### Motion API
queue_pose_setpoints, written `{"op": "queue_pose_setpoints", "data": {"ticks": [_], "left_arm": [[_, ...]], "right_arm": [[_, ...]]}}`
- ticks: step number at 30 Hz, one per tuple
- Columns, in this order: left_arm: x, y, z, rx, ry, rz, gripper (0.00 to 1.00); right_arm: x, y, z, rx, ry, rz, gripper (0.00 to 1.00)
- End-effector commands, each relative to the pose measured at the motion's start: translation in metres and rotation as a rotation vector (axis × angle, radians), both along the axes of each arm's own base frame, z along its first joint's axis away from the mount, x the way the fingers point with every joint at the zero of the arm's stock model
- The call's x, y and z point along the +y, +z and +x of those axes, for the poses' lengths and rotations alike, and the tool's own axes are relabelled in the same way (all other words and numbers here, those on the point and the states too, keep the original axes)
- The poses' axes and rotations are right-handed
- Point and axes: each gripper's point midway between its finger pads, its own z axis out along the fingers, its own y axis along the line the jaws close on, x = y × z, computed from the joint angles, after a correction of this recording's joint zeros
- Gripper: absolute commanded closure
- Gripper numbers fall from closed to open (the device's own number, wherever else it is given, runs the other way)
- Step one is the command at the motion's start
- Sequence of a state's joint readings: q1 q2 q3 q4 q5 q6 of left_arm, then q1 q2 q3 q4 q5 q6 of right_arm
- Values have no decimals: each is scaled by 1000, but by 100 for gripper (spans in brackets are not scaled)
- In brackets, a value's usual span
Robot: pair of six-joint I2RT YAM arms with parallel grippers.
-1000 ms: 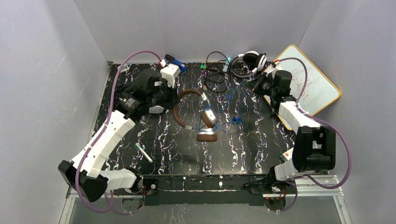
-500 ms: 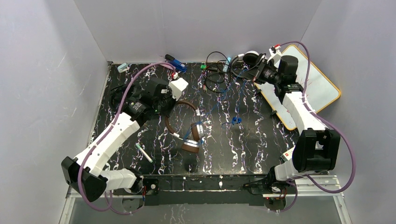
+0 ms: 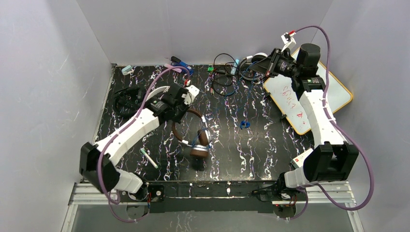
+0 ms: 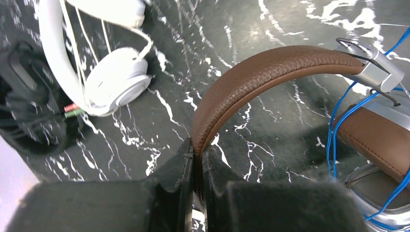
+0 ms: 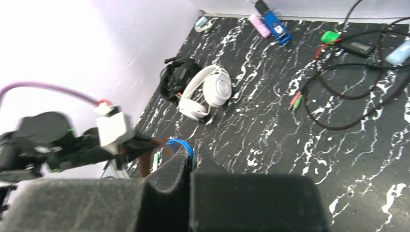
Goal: Wrap the headphones
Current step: Wrap the headphones cable around the headphones.
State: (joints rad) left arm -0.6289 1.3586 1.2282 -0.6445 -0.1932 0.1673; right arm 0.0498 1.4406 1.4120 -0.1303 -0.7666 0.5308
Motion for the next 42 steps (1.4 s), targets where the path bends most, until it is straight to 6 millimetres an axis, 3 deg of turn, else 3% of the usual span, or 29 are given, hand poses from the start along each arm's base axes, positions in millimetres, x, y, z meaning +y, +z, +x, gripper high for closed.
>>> {"op": "queue_pose_setpoints", "data": {"ticks": [1,5,11,17,22,28,33,36,38,42], "left_arm": [[17,-5,15,20,253,73,100],[26,-15,28,33,439,168,100],[25,-5,52,-75,701,88,100],[31,11,78,-203,953,-2,100],[36,1,103,-122,1142,-144,100],[42,1,135,-109,1298,-321,100],[43,14,159,-122,1335,-397,100],[47,18,164,-148,1349,-384,100],[52,19,165,-166,1371,-383,100],[51,17,172,-101,1391,-519,100]], "right_arm": [[7,49,-31,-70,88,48,99],[12,67,-44,-72,130,82,99],[18,81,-69,-64,210,131,99],[21,78,-97,-32,272,168,99],[22,72,-116,-5,303,174,99],[23,55,-140,50,331,181,99],[31,19,-167,128,362,193,99],[32,-2,-181,179,376,199,99],[32,-4,-189,178,386,198,99],[32,-18,-201,203,394,179,99]]}}
